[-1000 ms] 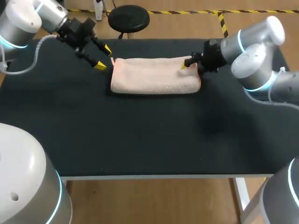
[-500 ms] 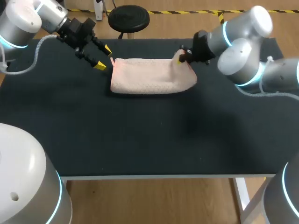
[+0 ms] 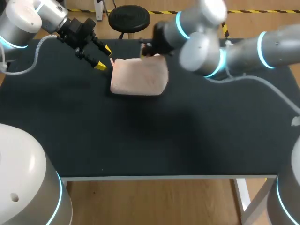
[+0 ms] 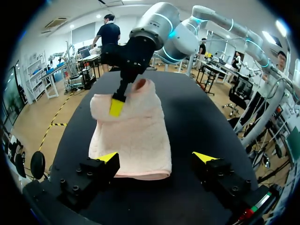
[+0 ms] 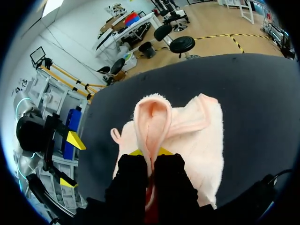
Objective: Fold the towel
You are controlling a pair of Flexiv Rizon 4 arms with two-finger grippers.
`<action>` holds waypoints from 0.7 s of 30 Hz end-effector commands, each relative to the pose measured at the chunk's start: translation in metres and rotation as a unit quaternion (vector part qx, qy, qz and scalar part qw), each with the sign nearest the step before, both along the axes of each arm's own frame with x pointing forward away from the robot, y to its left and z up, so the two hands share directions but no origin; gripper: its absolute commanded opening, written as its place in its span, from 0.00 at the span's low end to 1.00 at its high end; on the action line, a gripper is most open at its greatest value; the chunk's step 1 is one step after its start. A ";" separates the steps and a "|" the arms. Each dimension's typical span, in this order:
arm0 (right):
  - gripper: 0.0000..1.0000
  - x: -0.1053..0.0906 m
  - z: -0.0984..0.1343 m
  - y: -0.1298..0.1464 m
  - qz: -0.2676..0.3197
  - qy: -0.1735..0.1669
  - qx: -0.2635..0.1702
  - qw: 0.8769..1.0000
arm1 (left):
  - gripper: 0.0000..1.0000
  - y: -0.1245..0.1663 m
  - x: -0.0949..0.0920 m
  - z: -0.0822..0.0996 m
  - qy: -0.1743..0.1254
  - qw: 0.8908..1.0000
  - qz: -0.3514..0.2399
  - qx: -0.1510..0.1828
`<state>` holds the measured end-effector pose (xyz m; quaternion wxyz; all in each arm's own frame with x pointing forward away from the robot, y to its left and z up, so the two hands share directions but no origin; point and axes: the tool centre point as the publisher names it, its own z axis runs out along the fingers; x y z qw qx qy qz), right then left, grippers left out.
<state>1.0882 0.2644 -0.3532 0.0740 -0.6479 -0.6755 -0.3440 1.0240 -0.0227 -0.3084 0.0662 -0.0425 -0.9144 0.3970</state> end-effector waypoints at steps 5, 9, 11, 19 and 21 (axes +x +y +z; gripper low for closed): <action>0.00 -0.005 -0.018 0.068 -0.029 0.012 -0.079 0.996 | 1.00 0.000 0.000 0.000 -0.001 1.000 0.000 0.000; 0.00 -0.013 -0.017 0.076 -0.032 0.009 -0.084 0.996 | 1.00 0.000 0.000 0.000 -0.001 1.000 0.000 0.000; 0.00 -0.015 -0.016 0.080 -0.029 0.007 -0.080 0.996 | 1.00 0.000 0.000 0.000 -0.001 1.000 0.000 0.000; 1.00 -0.023 0.003 0.074 -0.028 -0.012 -0.072 0.997 | 1.00 0.000 0.000 0.000 -0.001 1.000 0.000 0.000; 1.00 -0.026 0.013 0.070 -0.028 -0.021 -0.062 0.997 | 1.00 0.000 0.000 0.000 -0.001 1.000 0.000 0.000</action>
